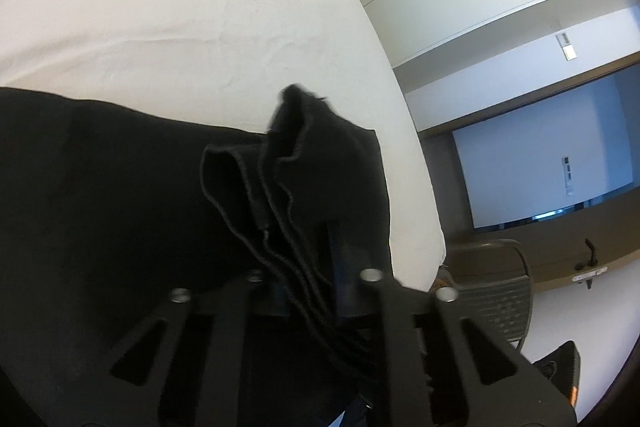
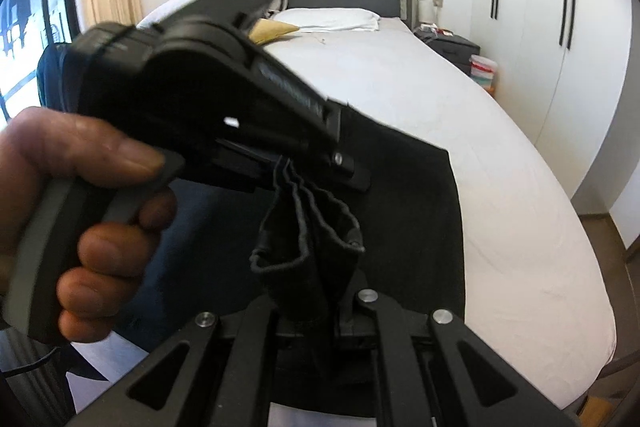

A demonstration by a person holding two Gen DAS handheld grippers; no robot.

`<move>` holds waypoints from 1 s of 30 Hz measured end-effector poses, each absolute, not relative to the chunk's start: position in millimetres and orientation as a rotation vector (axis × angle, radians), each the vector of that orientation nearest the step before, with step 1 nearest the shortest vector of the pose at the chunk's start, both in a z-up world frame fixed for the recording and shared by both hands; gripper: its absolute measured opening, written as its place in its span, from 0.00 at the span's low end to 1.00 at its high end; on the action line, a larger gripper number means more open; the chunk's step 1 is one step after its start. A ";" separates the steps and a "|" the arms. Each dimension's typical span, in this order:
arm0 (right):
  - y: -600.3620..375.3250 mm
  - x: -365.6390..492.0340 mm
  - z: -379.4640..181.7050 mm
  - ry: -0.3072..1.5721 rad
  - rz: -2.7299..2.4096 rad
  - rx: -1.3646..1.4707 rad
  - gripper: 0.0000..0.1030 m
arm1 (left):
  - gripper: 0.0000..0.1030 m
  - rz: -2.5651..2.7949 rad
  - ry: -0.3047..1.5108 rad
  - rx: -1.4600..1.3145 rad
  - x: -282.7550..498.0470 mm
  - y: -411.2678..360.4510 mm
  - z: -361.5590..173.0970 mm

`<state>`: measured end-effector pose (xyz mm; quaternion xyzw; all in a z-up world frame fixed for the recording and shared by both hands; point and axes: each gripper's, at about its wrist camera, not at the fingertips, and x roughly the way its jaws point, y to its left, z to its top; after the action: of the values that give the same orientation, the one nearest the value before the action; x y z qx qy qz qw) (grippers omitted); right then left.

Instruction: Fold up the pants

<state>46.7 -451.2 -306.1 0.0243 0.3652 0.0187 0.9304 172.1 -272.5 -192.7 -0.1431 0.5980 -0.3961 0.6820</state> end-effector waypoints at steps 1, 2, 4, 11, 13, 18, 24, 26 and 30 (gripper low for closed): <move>-447.4 46.8 -304.1 0.744 0.046 0.043 0.06 | 0.08 -0.891 1.335 -0.331 173.3 -267.1 -191.8; -443.0 47.6 -302.6 0.743 0.054 0.037 0.06 | 0.07 -0.893 1.328 -0.338 173.9 -261.3 -190.9; -432.3 48.5 -299.2 0.738 0.076 0.019 0.06 | 0.07 -0.894 1.307 -0.337 175.5 -246.5 -185.6; -390.0 58.2 -295.0 0.743 0.165 -0.037 0.06 | 0.07 -0.867 1.276 -0.355 185.9 -208.8 -174.5; -377.0 63.3 -294.6 0.746 0.187 -0.056 0.06 | 0.07 -0.854 1.272 -0.362 187.4 -198.5 -175.9; -358.5 79.6 -300.7 0.772 0.229 -0.080 0.06 | 0.07 -0.815 1.268 -0.337 184.9 -183.3 -187.8; -343.2 93.4 -309.3 0.806 0.273 -0.084 0.06 | 0.07 -0.776 1.275 -0.298 178.9 -166.1 -209.7; -334.4 97.2 -309.1 0.809 0.286 -0.087 0.06 | 0.07 -0.766 1.275 -0.297 178.5 -156.2 -212.4; -321.0 101.1 -310.0 0.812 0.313 -0.102 0.06 | 0.07 -0.747 1.270 -0.277 178.8 -142.6 -216.6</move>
<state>101.1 -321.0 -310.0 -0.0493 0.3930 0.1515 0.9056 178.8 -142.6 -216.6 -0.1261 0.5772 -0.3394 0.7320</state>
